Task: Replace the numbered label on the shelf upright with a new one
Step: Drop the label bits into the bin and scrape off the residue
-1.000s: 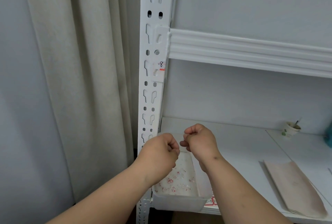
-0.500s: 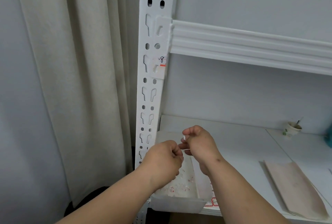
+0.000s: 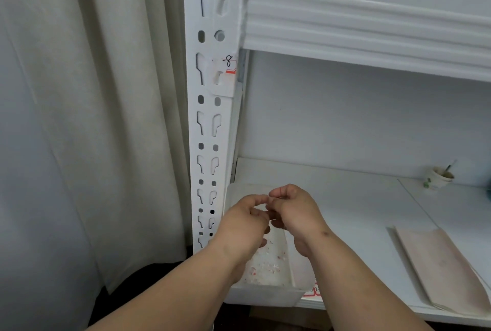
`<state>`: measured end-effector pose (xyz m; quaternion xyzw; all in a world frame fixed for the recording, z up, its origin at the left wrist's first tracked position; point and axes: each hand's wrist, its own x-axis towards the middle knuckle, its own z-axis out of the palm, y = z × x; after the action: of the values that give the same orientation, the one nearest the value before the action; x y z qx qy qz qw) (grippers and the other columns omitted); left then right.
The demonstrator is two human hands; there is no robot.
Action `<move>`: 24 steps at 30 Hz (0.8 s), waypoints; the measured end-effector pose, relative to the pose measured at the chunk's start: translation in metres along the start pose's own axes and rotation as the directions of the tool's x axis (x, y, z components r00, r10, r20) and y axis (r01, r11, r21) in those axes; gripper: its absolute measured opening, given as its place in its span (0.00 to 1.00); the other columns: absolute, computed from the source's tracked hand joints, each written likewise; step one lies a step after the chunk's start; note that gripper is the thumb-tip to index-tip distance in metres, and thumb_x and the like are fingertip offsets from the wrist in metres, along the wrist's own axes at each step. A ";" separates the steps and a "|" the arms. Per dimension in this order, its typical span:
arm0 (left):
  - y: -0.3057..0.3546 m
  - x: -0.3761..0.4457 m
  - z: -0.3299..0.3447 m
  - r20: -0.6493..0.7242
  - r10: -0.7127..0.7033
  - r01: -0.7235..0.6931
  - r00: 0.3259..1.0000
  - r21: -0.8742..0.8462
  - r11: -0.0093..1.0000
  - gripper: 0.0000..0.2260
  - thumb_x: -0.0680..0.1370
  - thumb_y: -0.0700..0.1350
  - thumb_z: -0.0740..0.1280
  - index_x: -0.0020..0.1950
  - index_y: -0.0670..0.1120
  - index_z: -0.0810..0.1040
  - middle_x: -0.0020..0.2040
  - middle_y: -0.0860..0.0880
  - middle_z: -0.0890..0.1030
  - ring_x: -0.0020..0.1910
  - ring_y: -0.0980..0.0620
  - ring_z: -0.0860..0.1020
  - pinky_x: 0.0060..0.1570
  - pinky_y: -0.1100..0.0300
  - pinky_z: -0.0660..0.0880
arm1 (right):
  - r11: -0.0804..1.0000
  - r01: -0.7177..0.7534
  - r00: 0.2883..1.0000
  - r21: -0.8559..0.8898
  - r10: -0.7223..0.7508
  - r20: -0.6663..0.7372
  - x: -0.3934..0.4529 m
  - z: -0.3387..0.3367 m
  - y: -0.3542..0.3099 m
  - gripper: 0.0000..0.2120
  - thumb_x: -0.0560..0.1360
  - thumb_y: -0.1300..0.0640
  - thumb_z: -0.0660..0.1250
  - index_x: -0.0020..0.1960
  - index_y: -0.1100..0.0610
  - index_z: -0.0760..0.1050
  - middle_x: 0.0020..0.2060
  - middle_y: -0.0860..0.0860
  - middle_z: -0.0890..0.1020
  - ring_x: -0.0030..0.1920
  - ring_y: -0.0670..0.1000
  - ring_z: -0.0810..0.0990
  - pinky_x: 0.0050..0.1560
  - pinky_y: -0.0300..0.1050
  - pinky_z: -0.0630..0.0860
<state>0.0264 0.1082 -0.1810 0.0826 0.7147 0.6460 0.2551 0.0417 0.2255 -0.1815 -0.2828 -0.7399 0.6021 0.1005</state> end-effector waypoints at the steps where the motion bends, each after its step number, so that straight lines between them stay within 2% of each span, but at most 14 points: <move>1: -0.001 0.003 0.000 -0.004 -0.022 0.022 1.000 -0.035 0.999 0.15 0.80 0.37 0.60 0.60 0.54 0.76 0.52 0.48 0.82 0.46 0.53 0.79 0.49 0.57 0.80 | 1.000 -0.011 1.000 0.023 0.010 0.010 0.001 0.000 0.001 0.03 0.76 0.63 0.65 0.48 0.57 0.74 0.44 0.56 0.82 0.38 0.52 0.81 0.41 0.46 0.77; 4: -0.004 0.009 0.001 0.016 -0.082 0.083 0.997 -0.125 0.989 0.12 0.80 0.39 0.62 0.60 0.50 0.79 0.53 0.47 0.84 0.46 0.53 0.78 0.49 0.56 0.79 | 0.995 -0.034 0.999 0.090 0.031 0.041 0.002 -0.002 0.003 0.03 0.77 0.63 0.65 0.50 0.59 0.75 0.41 0.55 0.82 0.36 0.50 0.81 0.41 0.46 0.77; 7: -0.006 0.011 0.001 0.032 -0.102 0.106 0.994 -0.143 0.984 0.12 0.80 0.39 0.62 0.59 0.50 0.80 0.53 0.47 0.84 0.45 0.53 0.77 0.48 0.56 0.78 | 0.995 -0.035 0.998 0.096 0.030 0.053 0.003 -0.004 0.006 0.02 0.76 0.62 0.65 0.46 0.58 0.76 0.40 0.54 0.83 0.37 0.50 0.82 0.41 0.46 0.77; 13: -0.007 0.013 -0.001 0.045 -0.189 0.194 0.981 -0.305 0.932 0.10 0.79 0.37 0.65 0.56 0.47 0.81 0.55 0.43 0.84 0.44 0.51 0.77 0.40 0.59 0.76 | 0.985 -0.080 0.994 0.154 0.068 0.080 0.003 -0.006 0.006 0.07 0.78 0.56 0.65 0.44 0.58 0.78 0.37 0.52 0.81 0.37 0.52 0.82 0.41 0.46 0.76; 18: -0.007 0.013 0.000 0.052 -0.249 0.247 0.967 -0.431 0.868 0.09 0.80 0.35 0.63 0.55 0.44 0.81 0.50 0.44 0.83 0.47 0.49 0.78 0.45 0.56 0.77 | 0.994 -0.060 0.996 0.096 0.053 0.073 0.002 -0.007 0.008 0.05 0.75 0.64 0.65 0.48 0.58 0.78 0.40 0.53 0.83 0.40 0.52 0.83 0.43 0.46 0.76; 24: -0.007 0.012 0.001 0.081 -0.261 0.268 0.962 -0.463 0.845 0.11 0.80 0.35 0.60 0.55 0.42 0.81 0.48 0.45 0.83 0.48 0.49 0.77 0.45 0.57 0.75 | 0.998 -0.020 0.998 0.063 0.015 0.068 0.002 -0.006 0.010 0.02 0.73 0.63 0.69 0.44 0.58 0.79 0.39 0.55 0.84 0.40 0.52 0.83 0.41 0.45 0.76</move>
<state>0.0176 0.1131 -0.1905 -0.0759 0.5394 0.7577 0.3594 0.0458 0.2328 -0.1898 -0.2655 -0.7208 0.6353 0.0793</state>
